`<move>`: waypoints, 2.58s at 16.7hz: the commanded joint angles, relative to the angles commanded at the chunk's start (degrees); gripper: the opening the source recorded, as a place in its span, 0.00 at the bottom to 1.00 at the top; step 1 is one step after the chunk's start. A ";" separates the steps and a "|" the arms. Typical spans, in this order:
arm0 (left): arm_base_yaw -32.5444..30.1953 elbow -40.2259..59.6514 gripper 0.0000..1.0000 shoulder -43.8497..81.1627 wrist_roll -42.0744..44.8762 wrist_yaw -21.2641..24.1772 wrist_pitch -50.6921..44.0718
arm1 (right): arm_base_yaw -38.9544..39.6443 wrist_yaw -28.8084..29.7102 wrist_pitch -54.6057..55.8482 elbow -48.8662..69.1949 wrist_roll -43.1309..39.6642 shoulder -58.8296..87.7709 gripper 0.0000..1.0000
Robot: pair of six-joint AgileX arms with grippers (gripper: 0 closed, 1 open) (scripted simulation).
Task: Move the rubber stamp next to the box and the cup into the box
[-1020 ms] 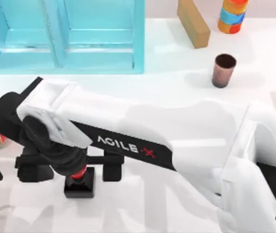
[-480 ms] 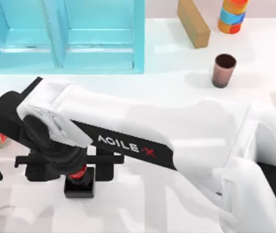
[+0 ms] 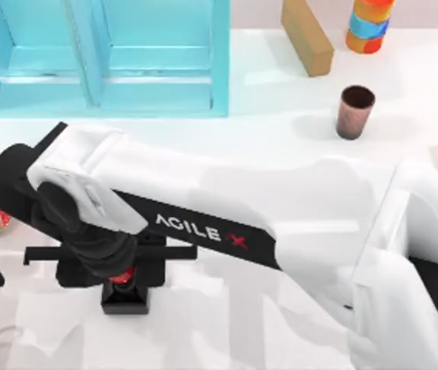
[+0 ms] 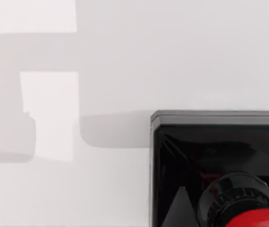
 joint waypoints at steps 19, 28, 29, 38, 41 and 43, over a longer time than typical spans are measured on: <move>0.00 0.00 1.00 0.00 0.00 0.00 0.00 | -5.20 -0.76 -2.80 -18.78 -5.81 -22.99 0.00; 0.00 0.00 1.00 0.00 0.00 0.00 0.00 | -6.75 -0.99 -3.33 -23.32 -7.75 -27.65 0.00; 0.00 0.00 1.00 0.00 0.00 0.00 0.00 | -7.71 -1.09 -3.32 -25.21 -8.91 -29.46 0.00; 0.00 0.00 1.00 0.00 0.00 0.00 0.00 | -24.67 -3.17 -1.24 -56.07 -26.41 -64.30 0.00; 0.00 0.00 1.00 0.00 0.00 0.00 0.00 | -30.90 -4.03 -0.52 -67.39 -32.53 -76.64 0.00; 0.00 0.00 1.00 0.00 0.00 0.00 0.00 | -34.18 -4.43 -0.32 -73.16 -35.79 -82.38 0.00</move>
